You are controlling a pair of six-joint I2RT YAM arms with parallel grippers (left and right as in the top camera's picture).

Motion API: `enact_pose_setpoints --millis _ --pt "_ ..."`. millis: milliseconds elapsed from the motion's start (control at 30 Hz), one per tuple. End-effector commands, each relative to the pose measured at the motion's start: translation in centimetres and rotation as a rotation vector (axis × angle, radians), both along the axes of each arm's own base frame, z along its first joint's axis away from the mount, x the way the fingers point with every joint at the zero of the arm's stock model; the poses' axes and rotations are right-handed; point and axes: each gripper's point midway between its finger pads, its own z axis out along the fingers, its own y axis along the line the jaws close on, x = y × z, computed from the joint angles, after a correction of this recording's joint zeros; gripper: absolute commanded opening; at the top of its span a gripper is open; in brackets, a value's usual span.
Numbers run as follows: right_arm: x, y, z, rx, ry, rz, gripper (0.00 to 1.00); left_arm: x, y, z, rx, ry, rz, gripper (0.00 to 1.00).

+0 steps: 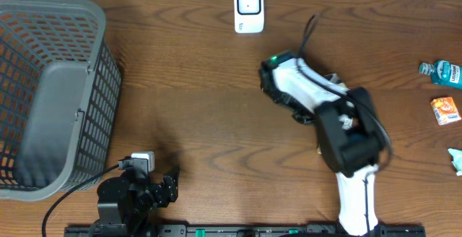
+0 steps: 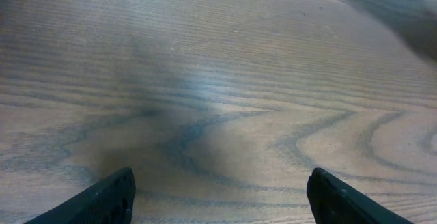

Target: Scan the item barcode

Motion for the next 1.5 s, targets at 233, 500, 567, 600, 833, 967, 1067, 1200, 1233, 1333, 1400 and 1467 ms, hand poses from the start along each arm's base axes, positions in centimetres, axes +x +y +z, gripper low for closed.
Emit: enact_pose_setpoints --millis 233,500,567,600,833,967,1067,1200,1233,1333,1400,1467 --pt "0.2 6.3 -2.8 -0.107 0.068 0.324 0.34 -0.3 -0.2 -0.1 -0.012 0.010 -0.004 0.80" --pt "-2.0 13.2 -5.6 0.117 0.086 0.376 0.72 -0.3 -0.2 -0.1 -0.012 0.010 -0.004 0.80" --pt "-1.9 14.7 -5.5 0.186 0.076 0.353 0.72 -0.3 -0.2 -0.1 -0.012 0.010 -0.004 0.81" --pt "-1.7 15.4 -5.4 0.218 0.067 0.343 0.72 -0.3 -0.2 -0.1 -0.012 0.010 -0.005 0.80" --pt "-0.7 19.6 -4.5 0.463 0.109 0.313 0.67 -0.3 -0.2 -0.1 -0.012 0.010 -0.004 0.81" --pt "-1.2 21.8 -3.0 0.623 0.187 0.281 0.58 -0.3 -0.2 -0.1 -0.012 0.010 -0.004 0.80" --pt "-1.3 23.1 -0.4 0.732 0.206 0.261 0.59 -0.3 -0.2 -0.1 -0.012 0.010 -0.004 0.80" --pt "-0.7 24.7 3.9 0.903 0.173 0.301 0.65 -0.3 -0.2 -0.1 -0.012 0.010 -0.005 0.80" --pt "-0.4 24.7 4.8 0.925 0.145 0.305 0.66 -0.3 -0.2 -0.1 -0.012 0.010 -0.004 0.80" --pt "0.4 23.5 7.5 0.951 0.065 0.314 0.44 -0.3 -0.2 -0.1 -0.012 0.010 -0.005 0.80" --pt "0.9 22.4 8.8 0.950 0.011 0.292 0.02 -0.3 -0.2 -0.1 -0.012 0.010 -0.004 0.81" --pt "1.6 21.2 9.5 0.918 -0.044 0.270 0.01 -0.3 -0.2 -0.1 -0.012 0.010 -0.004 0.80"
